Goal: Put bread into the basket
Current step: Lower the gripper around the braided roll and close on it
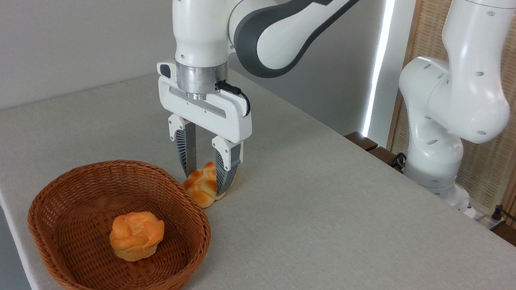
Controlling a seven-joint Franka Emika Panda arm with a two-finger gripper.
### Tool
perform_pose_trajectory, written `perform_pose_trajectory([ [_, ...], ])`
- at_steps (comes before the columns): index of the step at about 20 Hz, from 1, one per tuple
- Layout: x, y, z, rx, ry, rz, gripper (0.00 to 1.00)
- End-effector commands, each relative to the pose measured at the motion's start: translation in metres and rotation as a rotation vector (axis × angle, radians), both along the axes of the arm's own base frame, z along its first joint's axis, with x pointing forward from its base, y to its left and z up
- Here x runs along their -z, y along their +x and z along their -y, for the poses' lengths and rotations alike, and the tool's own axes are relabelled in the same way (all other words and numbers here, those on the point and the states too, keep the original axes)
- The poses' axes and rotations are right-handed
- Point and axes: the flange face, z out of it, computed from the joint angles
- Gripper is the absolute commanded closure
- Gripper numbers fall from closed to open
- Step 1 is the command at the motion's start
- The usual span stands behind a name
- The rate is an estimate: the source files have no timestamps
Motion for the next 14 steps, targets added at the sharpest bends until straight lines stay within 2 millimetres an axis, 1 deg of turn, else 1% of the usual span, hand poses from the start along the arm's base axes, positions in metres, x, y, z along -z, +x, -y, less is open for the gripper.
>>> perform_pose_trajectory([
  [1,-0.001,0.001,0.000,0.009,0.015,0.017,0.49],
  [3,-0.001,0.001,0.000,0.009,0.015,0.016,0.49],
  [5,-0.001,0.001,0.000,0.009,0.015,0.016,0.47],
  [9,-0.002,0.000,0.000,0.009,0.015,0.016,0.46],
  [12,-0.001,-0.007,-0.002,0.040,0.038,-0.039,0.46],
  [14,-0.011,-0.013,-0.002,0.052,0.042,-0.045,0.46],
])
